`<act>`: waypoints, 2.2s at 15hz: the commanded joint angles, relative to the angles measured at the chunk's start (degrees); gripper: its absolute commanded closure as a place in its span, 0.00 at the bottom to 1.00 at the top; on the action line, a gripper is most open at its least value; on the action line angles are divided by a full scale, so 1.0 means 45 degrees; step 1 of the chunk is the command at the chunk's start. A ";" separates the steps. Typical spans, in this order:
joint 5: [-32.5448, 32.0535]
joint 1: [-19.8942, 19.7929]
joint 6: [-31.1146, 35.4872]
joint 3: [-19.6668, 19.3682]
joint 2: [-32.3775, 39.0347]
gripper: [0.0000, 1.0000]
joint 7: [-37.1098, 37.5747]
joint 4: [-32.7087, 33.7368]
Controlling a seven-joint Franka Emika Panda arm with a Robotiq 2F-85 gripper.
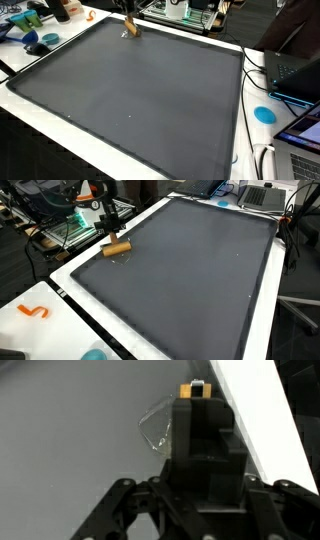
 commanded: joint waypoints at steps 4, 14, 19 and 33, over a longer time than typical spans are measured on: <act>0.0954 0.0014 0.1822 -0.0299 0.1272 0.75 -0.0477 -0.0086; 0.1220 -0.0061 0.2996 -0.0215 0.1864 0.75 -0.0361 0.0179; 0.1402 -0.0092 0.3675 -0.0257 0.2155 0.75 -0.0290 0.0222; 0.2071 -0.0389 0.6006 -0.0203 0.3618 0.75 -0.0363 0.0751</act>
